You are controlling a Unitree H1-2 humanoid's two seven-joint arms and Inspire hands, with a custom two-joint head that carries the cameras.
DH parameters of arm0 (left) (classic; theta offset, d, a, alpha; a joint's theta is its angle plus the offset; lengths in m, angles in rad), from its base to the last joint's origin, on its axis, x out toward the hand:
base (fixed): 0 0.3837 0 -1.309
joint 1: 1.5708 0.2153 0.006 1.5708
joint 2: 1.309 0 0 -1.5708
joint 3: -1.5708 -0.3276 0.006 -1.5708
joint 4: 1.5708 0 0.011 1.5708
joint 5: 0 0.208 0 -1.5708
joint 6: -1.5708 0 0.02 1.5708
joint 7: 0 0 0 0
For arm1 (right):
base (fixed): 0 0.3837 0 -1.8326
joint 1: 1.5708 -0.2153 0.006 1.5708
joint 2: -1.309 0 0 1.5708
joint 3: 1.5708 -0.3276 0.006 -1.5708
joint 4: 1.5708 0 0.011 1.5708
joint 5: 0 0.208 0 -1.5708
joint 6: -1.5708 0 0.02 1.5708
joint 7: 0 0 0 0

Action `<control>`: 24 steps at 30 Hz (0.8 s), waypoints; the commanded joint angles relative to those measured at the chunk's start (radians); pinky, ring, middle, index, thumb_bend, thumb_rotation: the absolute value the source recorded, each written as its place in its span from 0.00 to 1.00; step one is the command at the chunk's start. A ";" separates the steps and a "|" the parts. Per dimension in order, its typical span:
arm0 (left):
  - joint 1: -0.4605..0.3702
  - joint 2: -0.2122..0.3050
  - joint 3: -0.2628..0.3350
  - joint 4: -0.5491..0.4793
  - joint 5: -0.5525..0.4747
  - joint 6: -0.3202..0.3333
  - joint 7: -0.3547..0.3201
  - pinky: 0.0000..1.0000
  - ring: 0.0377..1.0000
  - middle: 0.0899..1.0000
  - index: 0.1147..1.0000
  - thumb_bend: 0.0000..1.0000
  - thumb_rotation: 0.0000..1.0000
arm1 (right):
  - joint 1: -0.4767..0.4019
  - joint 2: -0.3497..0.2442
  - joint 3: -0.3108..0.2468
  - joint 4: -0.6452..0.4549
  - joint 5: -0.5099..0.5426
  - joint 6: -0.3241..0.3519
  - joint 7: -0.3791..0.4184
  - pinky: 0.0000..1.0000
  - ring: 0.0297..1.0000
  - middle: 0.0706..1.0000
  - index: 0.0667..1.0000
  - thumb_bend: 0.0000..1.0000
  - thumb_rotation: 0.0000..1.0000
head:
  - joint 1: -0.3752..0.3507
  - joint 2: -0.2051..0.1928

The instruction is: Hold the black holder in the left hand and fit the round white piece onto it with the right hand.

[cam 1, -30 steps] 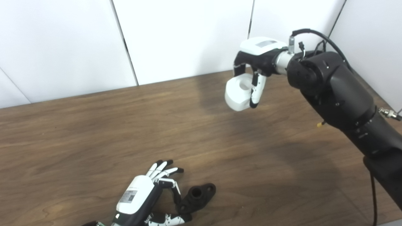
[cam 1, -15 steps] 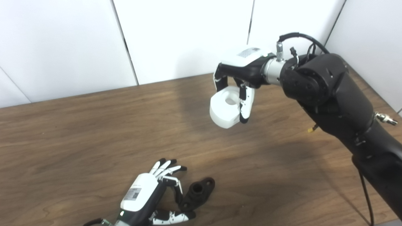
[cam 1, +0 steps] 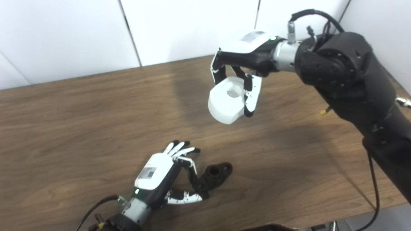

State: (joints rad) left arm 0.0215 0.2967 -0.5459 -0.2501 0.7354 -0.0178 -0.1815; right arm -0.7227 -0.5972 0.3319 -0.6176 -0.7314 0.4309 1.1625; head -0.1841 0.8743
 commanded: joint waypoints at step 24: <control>0.028 -0.013 -0.033 -0.032 0.059 0.069 -0.136 1.00 0.95 0.81 0.42 0.52 0.06 | 0.011 -0.011 0.048 -0.107 0.082 0.039 0.107 0.89 0.66 0.48 0.42 0.53 0.00 | -0.011 0.019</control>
State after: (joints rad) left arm 0.0206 0.2784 -0.5500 -0.2999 0.7726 0.0343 -0.2485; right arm -0.6736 -0.5844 0.3864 -0.7045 -0.6592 0.4311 1.1643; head -0.1948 0.8927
